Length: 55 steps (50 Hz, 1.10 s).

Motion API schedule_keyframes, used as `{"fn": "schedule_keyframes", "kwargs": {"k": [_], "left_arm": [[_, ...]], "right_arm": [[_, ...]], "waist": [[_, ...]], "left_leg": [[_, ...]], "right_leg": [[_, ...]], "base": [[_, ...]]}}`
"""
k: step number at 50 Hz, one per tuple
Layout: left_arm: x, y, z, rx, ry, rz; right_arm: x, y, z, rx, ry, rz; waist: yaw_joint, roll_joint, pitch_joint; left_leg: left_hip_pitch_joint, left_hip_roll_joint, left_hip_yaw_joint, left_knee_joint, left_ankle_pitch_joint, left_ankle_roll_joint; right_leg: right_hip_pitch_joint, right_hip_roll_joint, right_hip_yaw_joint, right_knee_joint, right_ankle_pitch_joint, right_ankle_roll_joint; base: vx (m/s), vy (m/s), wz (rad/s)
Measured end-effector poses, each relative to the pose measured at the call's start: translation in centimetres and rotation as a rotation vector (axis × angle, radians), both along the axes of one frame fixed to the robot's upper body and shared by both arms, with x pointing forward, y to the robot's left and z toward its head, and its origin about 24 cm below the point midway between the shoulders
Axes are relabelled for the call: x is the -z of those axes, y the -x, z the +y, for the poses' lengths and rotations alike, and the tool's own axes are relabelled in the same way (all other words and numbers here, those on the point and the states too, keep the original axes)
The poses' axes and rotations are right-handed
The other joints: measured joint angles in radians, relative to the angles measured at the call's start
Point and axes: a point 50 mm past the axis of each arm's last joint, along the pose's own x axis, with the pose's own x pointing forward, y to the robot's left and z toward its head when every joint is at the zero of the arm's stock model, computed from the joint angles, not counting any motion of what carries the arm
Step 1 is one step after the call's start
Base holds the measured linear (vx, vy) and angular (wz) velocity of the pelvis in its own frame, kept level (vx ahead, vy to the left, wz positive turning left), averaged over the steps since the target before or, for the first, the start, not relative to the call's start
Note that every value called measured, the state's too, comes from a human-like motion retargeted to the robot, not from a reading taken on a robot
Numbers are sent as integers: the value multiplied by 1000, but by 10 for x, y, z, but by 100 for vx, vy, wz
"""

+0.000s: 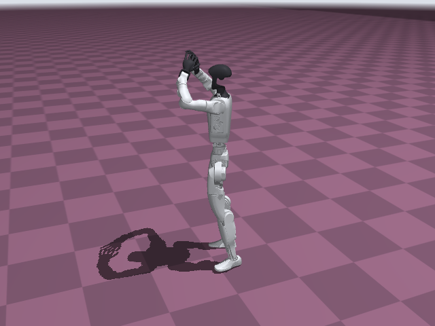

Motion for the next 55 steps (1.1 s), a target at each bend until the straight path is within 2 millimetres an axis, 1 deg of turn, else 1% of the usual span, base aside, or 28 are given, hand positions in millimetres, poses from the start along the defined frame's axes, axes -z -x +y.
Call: {"fn": "schedule_keyframes", "kwargs": {"k": [15, 30, 34, 37, 39, 41, 43, 45, 48, 49, 52, 53, 55], "left_arm": [[1, -3, 4, -12, 5, 15], [3, -6, 8, -25, 0, 31], [9, -10, 18, -23, 21, 65], [23, -18, 34, -12, 70, 130], [41, -25, 50, 3, 122, 210], [65, -34, 69, 20, 192, 326], [96, -45, 89, 32, 279, 482], [133, -58, 109, 31, 380, 675], [203, -77, 134, -8, 519, 1026], [228, -81, 141, -33, 558, 1145], [309, -84, 158, -128, 661, 1496], [335, -82, 162, -169, 698, 1606], [389, -72, 169, -268, 780, 1816]], "right_arm": [[0, -1, -2, 5, -7, 2], [1, -5, -7, 31, -29, 2], [5, -8, -8, 10, -56, 18], [15, -15, -10, -25, -90, 69], [28, -23, -14, -47, -122, 137], [47, -35, -20, -56, -165, 232], [73, -49, -28, -46, -218, 354], [104, -65, -40, -12, -282, 504], [165, -88, -62, 74, -397, 785], [188, -94, -70, 103, -443, 886], [262, -105, -92, 189, -606, 1197], [288, -105, -97, 222, -667, 1298], [340, -101, -107, 298, -787, 1489]], "waist": [[-4, 8, -2], [1, -5, 3], [1, -6, 8], [5, -3, 14], [13, 0, 18], [26, 1, 23], [42, -1, 30], [58, -4, 43], [66, -11, 74], [67, -9, 88], [70, 14, 132], [68, 23, 147], [59, 36, 175]], "left_leg": [[-1, -8, -6, -2, -9, -2], [-4, -12, -3, -2, -20, -4], [-12, -19, -8, -1, -24, -5], [-16, -28, -11, 0, -30, -4], [-17, -36, -12, 2, -37, -2], [-16, -47, -16, 6, -47, 2], [-14, -62, -23, 11, -59, 11], [-12, -82, -39, 19, -76, 24], [-3, -127, -89, 34, -104, 53], [-1, -129, -106, 39, -110, 57], [8, -107, -155, 51, -116, 61], [13, -97, -173, 53, -117, 63], [23, -83, -211, 52, -117, 67]], "right_leg": [[1, -9, -5, 0, -6, 0], [-1, -12, -5, -2, -11, 0], [-6, -20, -10, -2, -13, 0], [-9, -30, -12, 0, -16, 0], [-9, -40, -10, 3, -20, 0], [-9, -53, -8, 8, -26, 0], [-7, -72, -6, 19, -36, 0], [-6, -100, -7, 40, -49, 0], [-7, -168, -36, 118, -69, 0], [-14, -180, -52, 159, -71, -18], [-61, -193, -103, 325, -59, -110], [-84, -195, -115, 395, -51, -142], [-141, -193, -111, 532, -40, -185]], "base": [[0, 0, 0], [0, 0, 0], [2, 5, 5], [3, 10, 3], [5, 14, 0], [6, 18, 2], [7, 24, 13], [9, 30, 33], [11, 39, 75], [11, 32, 88], [10, 20, 87], [12, 18, 95], [14, 15, 102]]}}
